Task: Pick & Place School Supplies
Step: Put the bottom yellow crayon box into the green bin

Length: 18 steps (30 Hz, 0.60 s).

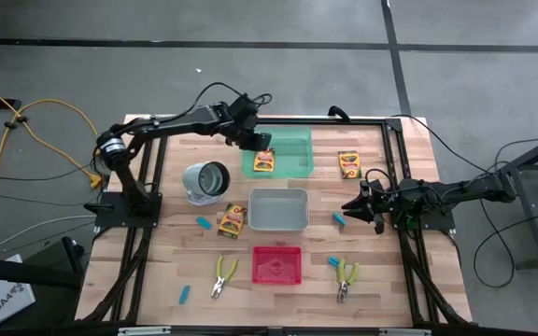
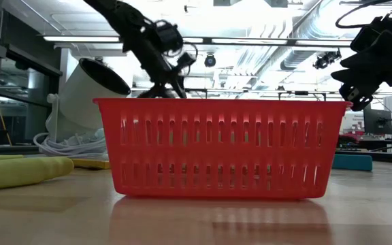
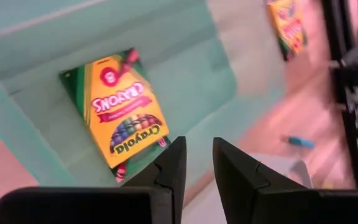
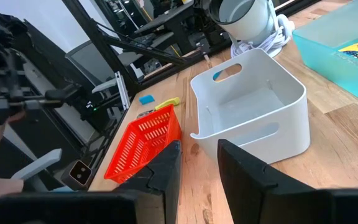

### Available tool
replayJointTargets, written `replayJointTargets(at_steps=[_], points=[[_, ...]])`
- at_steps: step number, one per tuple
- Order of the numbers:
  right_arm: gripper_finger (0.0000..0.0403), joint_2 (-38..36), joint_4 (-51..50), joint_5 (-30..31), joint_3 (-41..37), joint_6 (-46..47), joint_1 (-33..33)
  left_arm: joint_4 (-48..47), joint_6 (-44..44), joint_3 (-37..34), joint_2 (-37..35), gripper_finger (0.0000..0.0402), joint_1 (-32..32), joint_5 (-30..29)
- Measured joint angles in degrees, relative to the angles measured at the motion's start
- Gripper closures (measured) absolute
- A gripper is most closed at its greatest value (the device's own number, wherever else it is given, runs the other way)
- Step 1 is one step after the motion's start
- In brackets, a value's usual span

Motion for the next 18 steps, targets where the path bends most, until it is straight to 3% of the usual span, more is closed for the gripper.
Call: replayJointTargets(at_steps=[11,18], points=[[0.0306,0.0,0.0,0.0,0.0,0.0,0.0,0.0,15.3,0.0,-5.5,0.0325,-8.6,-6.1],[0.0306,0.0,0.0,0.0,0.0,0.0,0.0,3.3,21.8,0.0,-6.2,0.0325,-15.8,-6.1]])
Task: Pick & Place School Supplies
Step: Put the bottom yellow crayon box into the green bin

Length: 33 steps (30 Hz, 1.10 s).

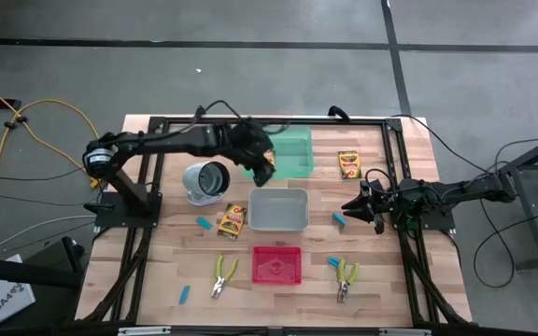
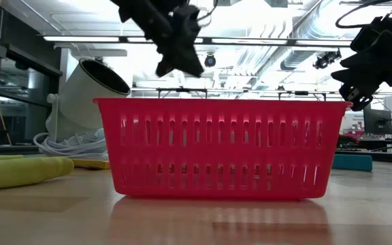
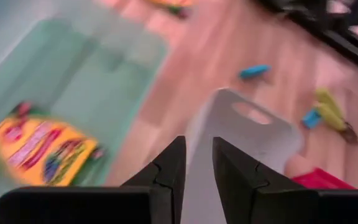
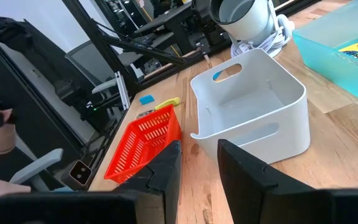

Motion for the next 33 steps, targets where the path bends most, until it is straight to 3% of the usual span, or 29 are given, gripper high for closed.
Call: replayJointTargets(at_steps=[11,18,24,33], points=[[0.0306,0.0,0.0,0.0,0.0,0.0,0.0,9.2,2.0,0.0,-0.6,0.0325,-11.9,-2.4],[0.0306,0.0,-0.1,0.0,0.0,0.0,0.0,9.5,6.0,0.1,-2.8,0.0325,-18.4,-13.0],[0.0306,0.0,0.0,0.0,0.0,0.0,0.0,6.8,6.0,0.1,-4.3,0.0325,-19.5,-17.7],[0.0306,0.0,0.0,0.0,0.0,0.0,0.0,3.1,6.0,0.1,-4.9,0.0325,-20.7,-18.5]])
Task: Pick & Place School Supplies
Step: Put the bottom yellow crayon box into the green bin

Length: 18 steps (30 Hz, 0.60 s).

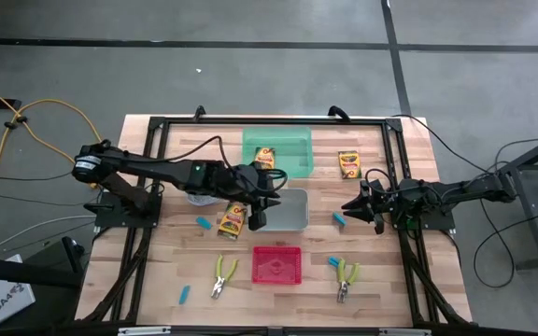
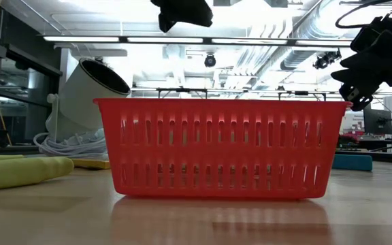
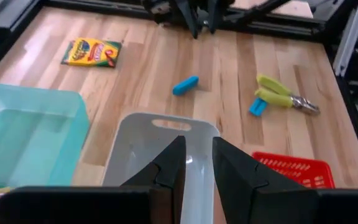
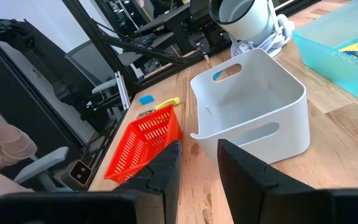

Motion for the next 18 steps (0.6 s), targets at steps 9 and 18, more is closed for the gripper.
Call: replayJointTargets(at_steps=[9,18], points=[[0.0306,0.0,0.0,0.0,0.0,0.0,0.0,-8.9,-3.2,0.0,-0.4,0.0325,-3.3,-6.4],[0.0306,0.0,0.0,0.0,0.0,0.0,0.0,-18.7,-11.3,-0.1,-0.7,0.0325,-13.0,-23.2]])
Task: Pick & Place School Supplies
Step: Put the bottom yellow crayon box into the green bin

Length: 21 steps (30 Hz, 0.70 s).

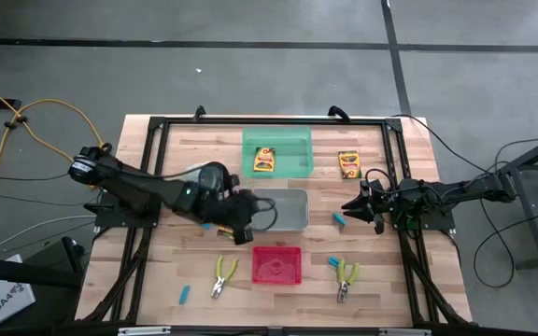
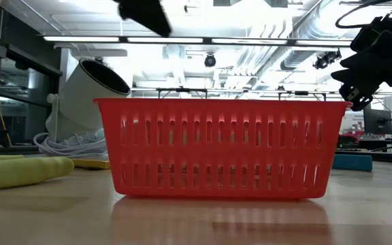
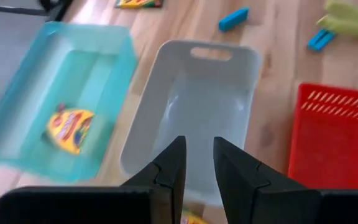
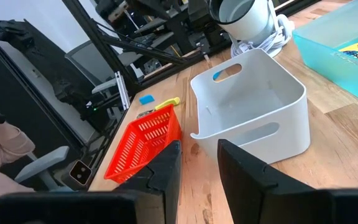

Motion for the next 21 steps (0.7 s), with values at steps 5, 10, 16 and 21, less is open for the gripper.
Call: replayJointTargets(at_steps=[5,10,16,21], points=[[0.0306,0.0,0.0,0.0,0.0,0.0,0.0,-5.2,-10.1,-2.0,0.0,0.0325,-5.5,-6.9],[0.0306,0.0,0.0,0.0,0.0,0.0,0.0,-6.4,-17.2,-4.6,0.0,0.0325,-8.7,-7.3],[0.0306,0.0,0.0,0.0,0.0,0.0,0.0,-6.7,-22.6,-10.1,0.0,0.0325,-10.0,-7.4],[0.0306,0.0,0.0,0.0,0.0,0.0,0.0,-5.6,-23.2,-15.0,0.0,0.0325,-11.3,-7.4]])
